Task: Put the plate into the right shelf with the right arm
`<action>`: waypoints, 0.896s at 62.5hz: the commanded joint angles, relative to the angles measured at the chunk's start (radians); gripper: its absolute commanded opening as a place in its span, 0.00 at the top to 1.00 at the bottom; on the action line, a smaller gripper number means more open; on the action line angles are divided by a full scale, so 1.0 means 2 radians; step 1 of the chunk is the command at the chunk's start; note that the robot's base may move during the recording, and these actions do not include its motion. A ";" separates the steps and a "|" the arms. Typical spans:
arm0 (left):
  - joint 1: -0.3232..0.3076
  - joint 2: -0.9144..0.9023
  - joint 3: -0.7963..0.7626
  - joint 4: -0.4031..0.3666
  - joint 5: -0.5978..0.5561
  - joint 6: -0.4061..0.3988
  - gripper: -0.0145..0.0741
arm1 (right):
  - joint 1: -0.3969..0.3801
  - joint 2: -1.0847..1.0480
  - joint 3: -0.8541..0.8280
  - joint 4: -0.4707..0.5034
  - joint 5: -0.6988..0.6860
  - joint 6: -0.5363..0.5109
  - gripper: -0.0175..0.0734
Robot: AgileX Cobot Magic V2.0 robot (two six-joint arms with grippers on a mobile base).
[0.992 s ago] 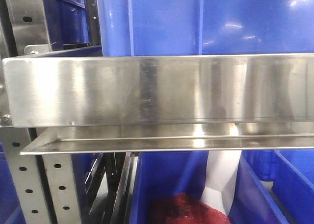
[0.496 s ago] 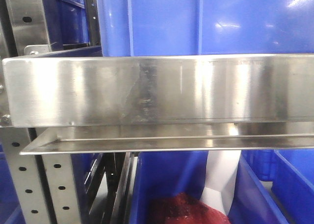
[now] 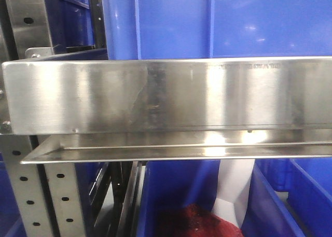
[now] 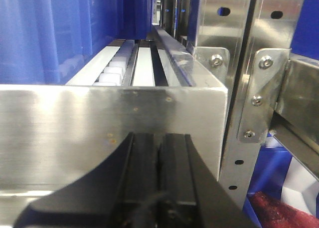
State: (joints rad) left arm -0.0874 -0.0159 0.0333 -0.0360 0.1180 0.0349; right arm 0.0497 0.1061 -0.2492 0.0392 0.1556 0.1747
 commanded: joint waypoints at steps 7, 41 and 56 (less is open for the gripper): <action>-0.003 -0.003 0.004 -0.003 -0.044 -0.002 0.89 | -0.005 -0.009 0.044 -0.020 -0.092 0.001 0.75; -0.003 -0.003 0.004 -0.003 -0.044 -0.002 0.89 | -0.006 -0.066 0.123 -0.038 -0.142 0.002 0.75; -0.003 -0.003 0.004 -0.003 -0.044 -0.002 0.89 | -0.006 -0.065 0.136 -0.025 -0.160 0.005 0.75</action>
State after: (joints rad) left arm -0.0874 -0.0159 0.0333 -0.0360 0.1180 0.0349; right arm 0.0433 -0.0094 0.0267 -0.0218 -0.0534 0.1812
